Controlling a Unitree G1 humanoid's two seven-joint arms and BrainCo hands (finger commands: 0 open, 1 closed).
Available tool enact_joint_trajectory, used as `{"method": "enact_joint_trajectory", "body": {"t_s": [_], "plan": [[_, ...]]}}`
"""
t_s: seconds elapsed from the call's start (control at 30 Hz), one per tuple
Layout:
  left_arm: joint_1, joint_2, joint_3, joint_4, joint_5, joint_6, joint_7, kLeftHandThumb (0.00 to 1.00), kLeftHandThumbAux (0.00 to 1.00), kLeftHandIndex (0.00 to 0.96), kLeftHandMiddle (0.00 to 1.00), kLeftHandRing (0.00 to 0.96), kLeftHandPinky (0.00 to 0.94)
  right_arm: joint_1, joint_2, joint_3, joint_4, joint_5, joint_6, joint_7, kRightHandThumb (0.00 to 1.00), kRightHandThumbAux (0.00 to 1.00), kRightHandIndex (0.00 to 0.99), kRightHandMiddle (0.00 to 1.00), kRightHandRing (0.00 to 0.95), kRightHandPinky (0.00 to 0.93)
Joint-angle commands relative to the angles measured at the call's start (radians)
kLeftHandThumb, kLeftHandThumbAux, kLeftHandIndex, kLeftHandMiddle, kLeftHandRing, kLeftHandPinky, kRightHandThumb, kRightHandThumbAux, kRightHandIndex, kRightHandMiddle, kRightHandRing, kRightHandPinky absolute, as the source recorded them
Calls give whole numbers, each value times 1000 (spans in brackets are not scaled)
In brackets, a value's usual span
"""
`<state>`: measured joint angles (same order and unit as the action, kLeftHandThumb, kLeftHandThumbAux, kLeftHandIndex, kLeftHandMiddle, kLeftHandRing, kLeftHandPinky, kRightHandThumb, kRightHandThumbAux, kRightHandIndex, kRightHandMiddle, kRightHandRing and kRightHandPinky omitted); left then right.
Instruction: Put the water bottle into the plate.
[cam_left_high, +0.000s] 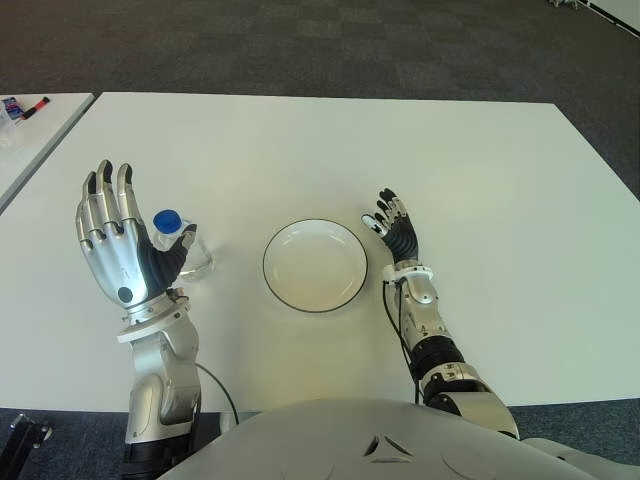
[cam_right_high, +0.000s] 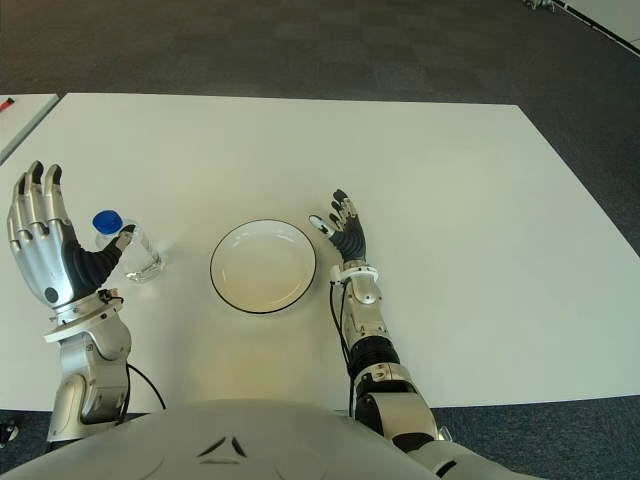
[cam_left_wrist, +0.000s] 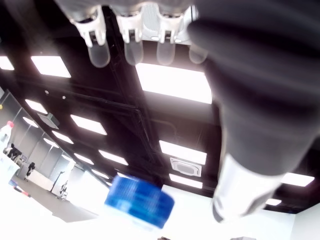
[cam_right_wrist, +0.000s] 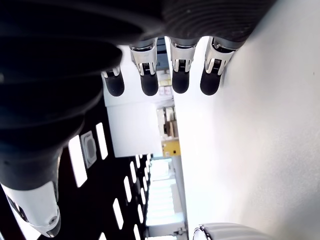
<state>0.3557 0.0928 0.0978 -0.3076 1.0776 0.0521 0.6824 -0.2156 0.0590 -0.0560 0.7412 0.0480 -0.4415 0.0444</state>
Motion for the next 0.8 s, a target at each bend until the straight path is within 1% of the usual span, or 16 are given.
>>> {"method": "enact_joint_trajectory", "body": {"t_s": [0.03, 0.53, 0.63, 0.73, 0.8], "plan": [[-21, 21, -14, 41, -12, 14, 8, 0, 880, 9, 0, 0, 9, 34, 15, -1, 53, 5, 50, 0, 22, 693, 0, 0, 0, 25], [-22, 37, -28, 44, -24, 28, 18, 0, 883, 7, 0, 0, 5, 32, 16, 1, 50, -3, 52, -14, 22, 686, 0, 0, 0, 27], [-84, 56, -53, 160, -16, 48, 7, 0, 891, 8, 0, 0, 2, 33, 16, 1, 49, -3, 52, -15, 23, 684, 0, 0, 0, 27], [-83, 68, -63, 163, -37, 45, -16, 0, 893, 12, 0, 0, 0, 32, 16, 1, 51, -3, 52, -17, 24, 682, 0, 0, 0, 26], [-77, 77, -70, 156, -68, 30, -43, 0, 887, 15, 0, 0, 0, 33, 16, 2, 50, -2, 51, -17, 25, 680, 0, 0, 0, 25]]}}
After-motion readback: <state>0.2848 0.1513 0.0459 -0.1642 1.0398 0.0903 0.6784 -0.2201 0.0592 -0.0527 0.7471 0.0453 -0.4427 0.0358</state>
